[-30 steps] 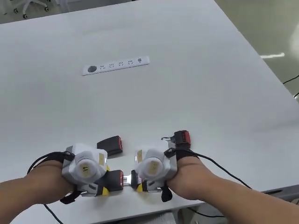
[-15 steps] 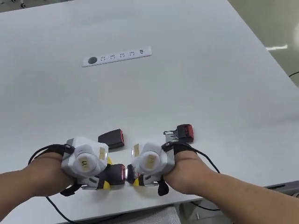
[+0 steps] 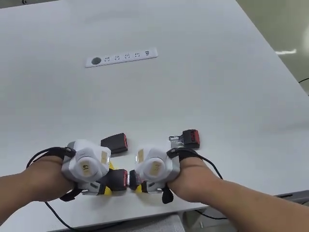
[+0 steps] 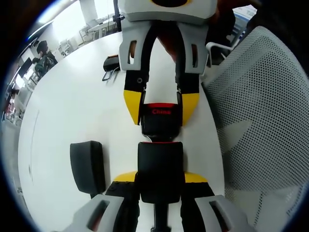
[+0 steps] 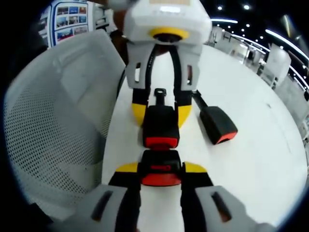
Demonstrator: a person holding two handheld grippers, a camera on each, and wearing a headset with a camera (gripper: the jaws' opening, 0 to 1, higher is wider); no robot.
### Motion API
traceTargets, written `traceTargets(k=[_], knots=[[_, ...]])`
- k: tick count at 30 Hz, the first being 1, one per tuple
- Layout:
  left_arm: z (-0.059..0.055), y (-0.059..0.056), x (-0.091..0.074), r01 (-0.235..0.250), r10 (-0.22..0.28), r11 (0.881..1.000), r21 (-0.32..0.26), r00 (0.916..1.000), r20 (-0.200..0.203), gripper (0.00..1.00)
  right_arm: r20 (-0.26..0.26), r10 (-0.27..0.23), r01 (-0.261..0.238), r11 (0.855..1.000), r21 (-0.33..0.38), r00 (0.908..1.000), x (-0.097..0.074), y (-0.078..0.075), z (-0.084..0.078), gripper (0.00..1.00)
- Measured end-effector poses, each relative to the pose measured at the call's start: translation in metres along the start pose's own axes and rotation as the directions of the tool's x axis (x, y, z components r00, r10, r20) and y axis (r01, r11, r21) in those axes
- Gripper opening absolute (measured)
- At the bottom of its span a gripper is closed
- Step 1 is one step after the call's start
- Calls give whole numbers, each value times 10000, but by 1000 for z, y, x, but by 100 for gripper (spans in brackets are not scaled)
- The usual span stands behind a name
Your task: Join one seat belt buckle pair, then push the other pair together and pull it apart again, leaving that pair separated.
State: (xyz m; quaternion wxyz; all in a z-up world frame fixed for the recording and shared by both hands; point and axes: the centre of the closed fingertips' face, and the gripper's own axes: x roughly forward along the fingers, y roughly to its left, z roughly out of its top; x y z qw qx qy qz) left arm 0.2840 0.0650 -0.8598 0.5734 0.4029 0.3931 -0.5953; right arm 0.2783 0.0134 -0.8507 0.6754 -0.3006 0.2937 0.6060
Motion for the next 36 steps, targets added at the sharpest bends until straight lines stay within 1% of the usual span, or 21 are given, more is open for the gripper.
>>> traceTargets(k=[3,9,13,22,25,27,29,32,34,36], knots=[[1,0,-1,-84,86,9999,-98,9999,128,32,90,18,-18,10000,63,10000,-1,-1,0,28],[1,0,-1,-61,63,9999,-140,9999,126,32,172,117,-119,9998,159,9998,-1,-1,0,29],[1,0,-1,-52,54,9999,-118,9998,194,32,236,154,-160,9996,253,9996,-1,-1,1,29],[2,-1,-1,122,-121,9998,-149,9999,99,33,333,336,-345,9990,280,9989,0,0,2,31],[2,-2,-1,28,-28,9998,-181,10000,1,34,342,339,-341,9994,46,9988,0,0,2,32],[3,-2,-1,-27,26,9998,-173,10000,-71,35,401,341,-344,9994,72,9986,0,0,3,32],[1,-1,0,-86,82,9993,-359,9999,-109,35,450,382,-388,9992,132,9983,-1,0,3,33],[0,-1,-1,-142,134,9988,-465,9998,-160,35,442,371,-371,9993,-13,9983,0,0,4,33],[-2,-1,-4,-209,199,9983,-548,9996,-199,35,410,371,-371,9993,-5,9985,-1,0,3,34],[-1,1,-10,-395,387,9966,-723,9992,-124,36,473,349,-349,9994,-15,9983,-5,1,5,36]])
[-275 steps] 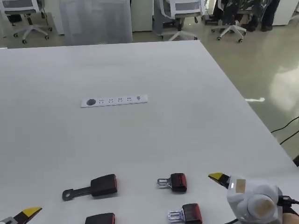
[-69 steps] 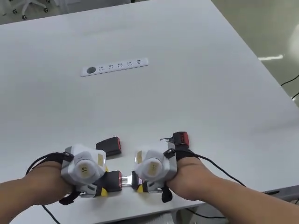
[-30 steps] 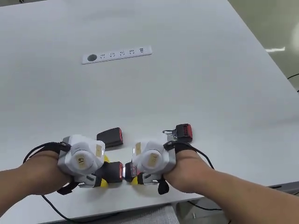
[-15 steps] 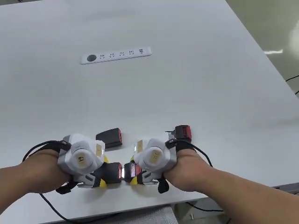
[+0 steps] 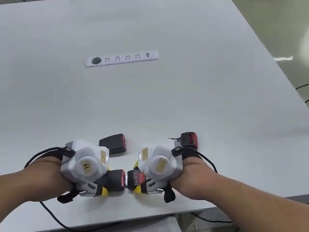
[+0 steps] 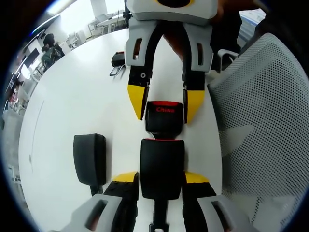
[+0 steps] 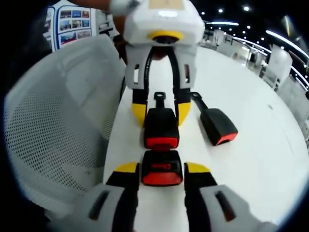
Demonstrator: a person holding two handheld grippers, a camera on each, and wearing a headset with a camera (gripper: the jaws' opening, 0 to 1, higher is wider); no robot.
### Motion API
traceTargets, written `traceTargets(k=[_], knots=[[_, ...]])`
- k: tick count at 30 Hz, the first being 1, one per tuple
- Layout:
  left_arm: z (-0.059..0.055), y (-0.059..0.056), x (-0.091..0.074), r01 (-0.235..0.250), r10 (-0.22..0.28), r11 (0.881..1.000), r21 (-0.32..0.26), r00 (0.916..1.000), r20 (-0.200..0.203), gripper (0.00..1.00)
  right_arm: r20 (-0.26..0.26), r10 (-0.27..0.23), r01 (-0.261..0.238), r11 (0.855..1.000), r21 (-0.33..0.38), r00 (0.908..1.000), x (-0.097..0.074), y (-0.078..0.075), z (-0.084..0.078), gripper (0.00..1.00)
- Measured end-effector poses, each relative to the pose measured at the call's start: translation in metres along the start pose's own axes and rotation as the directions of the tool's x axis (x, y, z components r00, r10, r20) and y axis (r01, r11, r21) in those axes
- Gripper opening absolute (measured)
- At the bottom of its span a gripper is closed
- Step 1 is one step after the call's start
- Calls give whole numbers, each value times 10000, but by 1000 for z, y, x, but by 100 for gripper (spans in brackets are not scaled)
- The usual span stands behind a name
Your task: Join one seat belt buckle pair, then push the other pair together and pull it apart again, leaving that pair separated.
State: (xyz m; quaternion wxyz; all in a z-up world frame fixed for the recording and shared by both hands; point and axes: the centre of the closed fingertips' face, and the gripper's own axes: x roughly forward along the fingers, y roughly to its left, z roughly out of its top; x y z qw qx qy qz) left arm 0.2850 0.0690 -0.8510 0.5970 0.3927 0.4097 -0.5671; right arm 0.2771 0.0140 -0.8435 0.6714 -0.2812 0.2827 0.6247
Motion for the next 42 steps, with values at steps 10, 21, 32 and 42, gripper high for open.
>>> traceTargets(k=[10,21,32,42], knots=[[18,27,-38,-821,857,9956,-448,9926,860,39,541,-975,938,9933,674,9938,-51,-27,-5,37],[22,86,-28,-1525,1550,9869,-521,9867,485,44,-279,-2163,2181,9685,1201,9759,-100,-77,-68,35],[13,98,-6,-1124,1120,9930,-370,9936,-124,47,-1071,-2153,2270,9674,1122,9706,-108,-104,-112,37],[11,98,4,-654,651,9977,-170,9977,-202,39,-1267,-1458,1584,9827,955,9812,-97,-113,-127,35]])
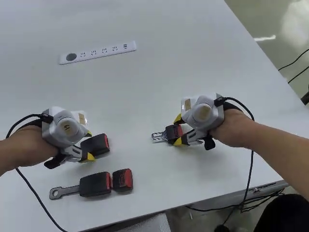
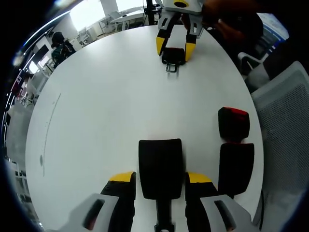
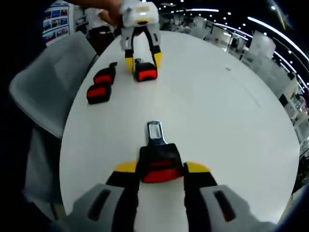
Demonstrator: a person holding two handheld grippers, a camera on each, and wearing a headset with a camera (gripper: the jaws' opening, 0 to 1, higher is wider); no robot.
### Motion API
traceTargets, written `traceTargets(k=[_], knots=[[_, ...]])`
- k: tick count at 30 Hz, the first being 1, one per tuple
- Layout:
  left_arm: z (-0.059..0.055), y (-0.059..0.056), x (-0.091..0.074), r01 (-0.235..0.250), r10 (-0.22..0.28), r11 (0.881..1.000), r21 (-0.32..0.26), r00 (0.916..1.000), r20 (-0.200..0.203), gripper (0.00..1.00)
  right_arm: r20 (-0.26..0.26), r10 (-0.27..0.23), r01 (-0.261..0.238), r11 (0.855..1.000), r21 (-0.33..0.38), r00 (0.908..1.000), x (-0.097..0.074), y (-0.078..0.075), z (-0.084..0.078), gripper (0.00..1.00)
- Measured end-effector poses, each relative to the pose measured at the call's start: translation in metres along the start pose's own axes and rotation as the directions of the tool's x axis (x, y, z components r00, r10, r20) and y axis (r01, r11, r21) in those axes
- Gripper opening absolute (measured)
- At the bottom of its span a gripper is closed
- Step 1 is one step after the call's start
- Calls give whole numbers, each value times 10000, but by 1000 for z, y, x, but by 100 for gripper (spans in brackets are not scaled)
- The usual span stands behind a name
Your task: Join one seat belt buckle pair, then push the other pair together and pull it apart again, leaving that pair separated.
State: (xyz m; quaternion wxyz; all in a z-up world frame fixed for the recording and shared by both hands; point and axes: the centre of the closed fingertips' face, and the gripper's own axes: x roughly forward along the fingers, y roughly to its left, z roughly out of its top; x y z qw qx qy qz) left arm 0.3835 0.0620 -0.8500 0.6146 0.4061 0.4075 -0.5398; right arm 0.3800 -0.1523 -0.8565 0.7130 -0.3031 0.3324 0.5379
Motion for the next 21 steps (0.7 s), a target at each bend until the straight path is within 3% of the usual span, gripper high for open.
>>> traceTargets(k=[1,4,12,21], knots=[[2,-5,2,312,-312,9995,28,9994,118,36,41,73,-73,10000,-11,10000,0,0,1,35],[0,-2,2,102,-105,9998,164,9998,138,34,-49,265,-266,9995,-155,9996,0,2,0,34],[2,-3,3,179,-188,9987,477,9996,192,33,-266,538,-547,9979,-342,9982,0,3,0,33],[2,-3,3,269,-279,9987,423,9993,253,33,-299,583,-596,9972,-450,9978,1,3,1,34]])
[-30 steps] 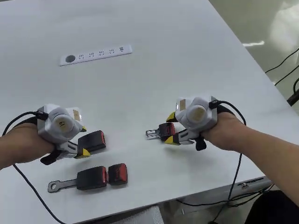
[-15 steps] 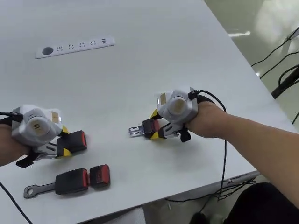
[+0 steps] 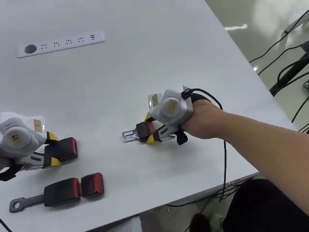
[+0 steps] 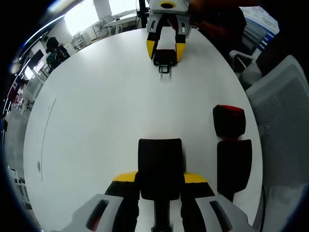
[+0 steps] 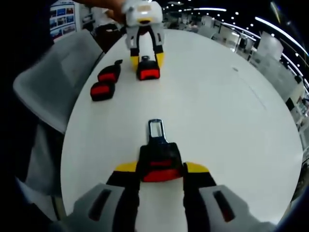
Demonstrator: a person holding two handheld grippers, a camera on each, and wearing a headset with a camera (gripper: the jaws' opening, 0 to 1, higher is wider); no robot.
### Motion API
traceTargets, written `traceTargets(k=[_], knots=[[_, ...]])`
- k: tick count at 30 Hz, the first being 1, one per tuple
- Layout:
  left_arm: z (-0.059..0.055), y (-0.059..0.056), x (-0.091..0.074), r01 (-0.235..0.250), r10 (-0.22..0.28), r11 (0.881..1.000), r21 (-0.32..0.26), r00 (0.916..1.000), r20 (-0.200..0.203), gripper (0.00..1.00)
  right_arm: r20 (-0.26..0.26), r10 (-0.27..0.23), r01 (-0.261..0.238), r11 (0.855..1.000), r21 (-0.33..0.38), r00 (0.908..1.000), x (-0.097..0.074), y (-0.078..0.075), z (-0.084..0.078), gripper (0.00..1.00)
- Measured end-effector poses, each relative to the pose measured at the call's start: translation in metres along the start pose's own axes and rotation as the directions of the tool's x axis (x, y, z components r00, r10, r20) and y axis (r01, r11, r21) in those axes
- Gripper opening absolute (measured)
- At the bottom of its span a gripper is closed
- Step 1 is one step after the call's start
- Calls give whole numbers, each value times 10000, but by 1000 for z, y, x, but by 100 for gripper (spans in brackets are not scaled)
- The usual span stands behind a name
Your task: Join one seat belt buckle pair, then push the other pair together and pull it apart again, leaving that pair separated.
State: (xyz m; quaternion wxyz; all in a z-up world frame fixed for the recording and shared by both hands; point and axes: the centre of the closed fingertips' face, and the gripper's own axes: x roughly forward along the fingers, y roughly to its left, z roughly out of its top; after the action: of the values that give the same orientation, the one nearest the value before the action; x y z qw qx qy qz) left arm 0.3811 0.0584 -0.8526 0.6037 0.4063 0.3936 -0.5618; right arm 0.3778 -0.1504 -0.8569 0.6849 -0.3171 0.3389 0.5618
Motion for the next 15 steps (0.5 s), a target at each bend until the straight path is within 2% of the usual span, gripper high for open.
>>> traceTargets(k=[15], knots=[[0,0,-1,62,-62,10000,-2,10000,-74,33,-164,28,-30,9999,-138,9999,0,0,-1,34]])
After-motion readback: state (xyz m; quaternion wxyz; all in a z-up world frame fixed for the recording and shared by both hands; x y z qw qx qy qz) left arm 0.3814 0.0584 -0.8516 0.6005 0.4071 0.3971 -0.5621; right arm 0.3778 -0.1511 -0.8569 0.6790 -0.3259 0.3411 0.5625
